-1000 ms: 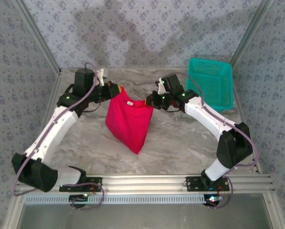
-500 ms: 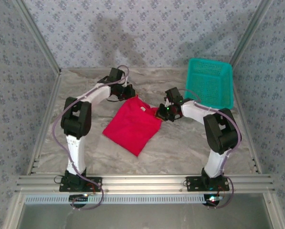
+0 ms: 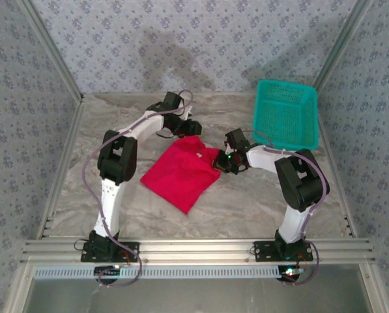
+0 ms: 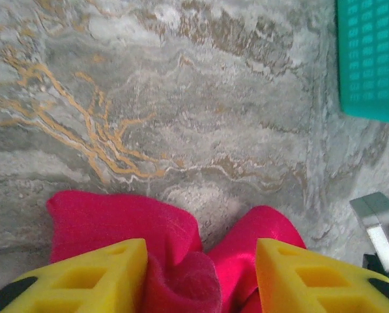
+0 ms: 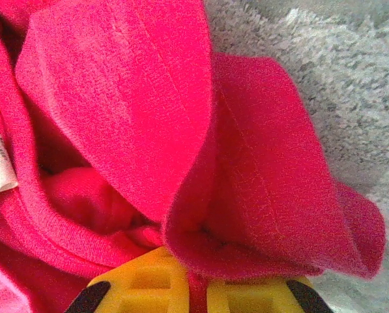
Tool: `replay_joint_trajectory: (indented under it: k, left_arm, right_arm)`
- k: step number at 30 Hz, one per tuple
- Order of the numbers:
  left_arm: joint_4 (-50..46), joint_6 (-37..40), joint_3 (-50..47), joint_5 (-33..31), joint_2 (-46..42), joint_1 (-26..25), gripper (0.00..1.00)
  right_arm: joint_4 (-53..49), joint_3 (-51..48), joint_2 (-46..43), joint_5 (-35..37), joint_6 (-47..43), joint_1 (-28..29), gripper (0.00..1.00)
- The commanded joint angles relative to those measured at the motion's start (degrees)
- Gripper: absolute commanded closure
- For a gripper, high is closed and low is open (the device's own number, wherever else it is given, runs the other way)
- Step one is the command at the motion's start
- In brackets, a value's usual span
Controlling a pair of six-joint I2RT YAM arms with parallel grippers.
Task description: Fold the inside-out t-shirt
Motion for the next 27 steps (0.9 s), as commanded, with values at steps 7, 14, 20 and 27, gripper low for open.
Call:
replay_joint_trajectory:
  k: [7,14,20,27]
  left_arm:
    - [-12.0,7.3,6.3,2.2,7.2,-1.7,0.27]
    - [-16.3,9.9,7.9,-0.9,11.7,-4.8,0.2]
    - [-17.1,11.9,1.3,-7.8,12.0,-8.0,0.44]
    - [-16.0,11.1,-4.8,-14.9,9.5,-10.3,1.0]
  right_arm:
    - [-4.7,-1.1,-4.0,2.2,-1.4,-0.7,1.0]
    - [-4.6,-0.9,-6.0,1.8,-1.3,-1.5,1.0]
    - [-4.1,-3.0,-8.1,2.3,-1.2,-2.0,1.0]
    - [-2.4,-7.4,-10.6,2.1,-0.9,-3.8,1.0]
